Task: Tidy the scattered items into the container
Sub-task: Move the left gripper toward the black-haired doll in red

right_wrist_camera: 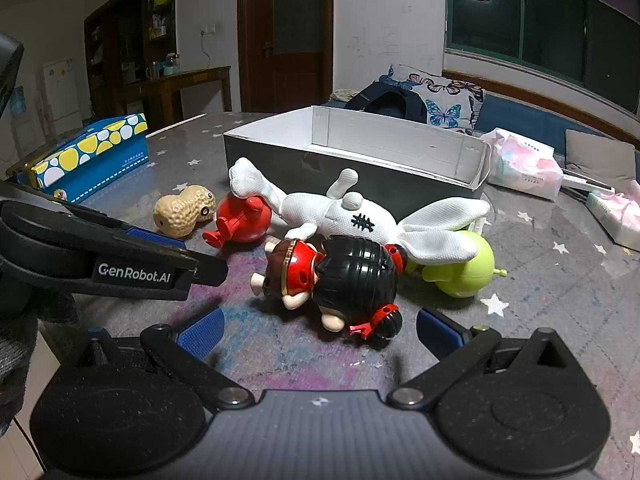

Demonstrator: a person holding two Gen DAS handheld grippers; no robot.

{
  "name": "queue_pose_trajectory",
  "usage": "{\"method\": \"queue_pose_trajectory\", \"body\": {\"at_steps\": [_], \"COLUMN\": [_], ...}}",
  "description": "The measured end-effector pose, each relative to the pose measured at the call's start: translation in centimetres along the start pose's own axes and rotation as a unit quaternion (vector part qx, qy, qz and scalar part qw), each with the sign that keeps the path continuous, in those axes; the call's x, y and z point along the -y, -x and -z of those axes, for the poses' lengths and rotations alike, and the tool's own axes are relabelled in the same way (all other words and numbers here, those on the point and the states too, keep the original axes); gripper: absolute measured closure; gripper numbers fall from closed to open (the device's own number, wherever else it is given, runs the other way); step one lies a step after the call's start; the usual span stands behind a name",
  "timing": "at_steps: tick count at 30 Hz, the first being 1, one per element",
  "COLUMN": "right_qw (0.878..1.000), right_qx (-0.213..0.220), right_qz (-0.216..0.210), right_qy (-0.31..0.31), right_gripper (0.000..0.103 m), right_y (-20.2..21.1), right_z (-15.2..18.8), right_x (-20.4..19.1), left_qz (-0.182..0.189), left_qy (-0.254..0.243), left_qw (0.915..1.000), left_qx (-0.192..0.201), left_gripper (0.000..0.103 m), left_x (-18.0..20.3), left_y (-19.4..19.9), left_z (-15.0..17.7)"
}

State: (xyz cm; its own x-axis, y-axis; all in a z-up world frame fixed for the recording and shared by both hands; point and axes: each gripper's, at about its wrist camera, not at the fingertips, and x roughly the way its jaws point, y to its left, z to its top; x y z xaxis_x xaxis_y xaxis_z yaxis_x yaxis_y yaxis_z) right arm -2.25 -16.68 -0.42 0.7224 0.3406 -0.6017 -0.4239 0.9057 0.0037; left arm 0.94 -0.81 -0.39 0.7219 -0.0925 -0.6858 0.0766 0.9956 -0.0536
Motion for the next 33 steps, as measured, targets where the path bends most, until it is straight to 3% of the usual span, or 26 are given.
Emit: {"method": "queue_pose_trajectory", "body": {"at_steps": [33], "right_qw": [1.000], "right_qx": [0.002], "right_qz": [0.004], "right_qy": [-0.003], "right_gripper": [0.000], "right_y": [0.26], "right_z": [-0.01], "right_x": [0.03], "left_qz": [-0.003], "left_qy": [-0.003], "left_qw": [0.9999], "left_qx": [-0.016], "left_gripper": [0.063], "left_x": [0.09], "left_y": [-0.02], "left_z": [0.49]}}
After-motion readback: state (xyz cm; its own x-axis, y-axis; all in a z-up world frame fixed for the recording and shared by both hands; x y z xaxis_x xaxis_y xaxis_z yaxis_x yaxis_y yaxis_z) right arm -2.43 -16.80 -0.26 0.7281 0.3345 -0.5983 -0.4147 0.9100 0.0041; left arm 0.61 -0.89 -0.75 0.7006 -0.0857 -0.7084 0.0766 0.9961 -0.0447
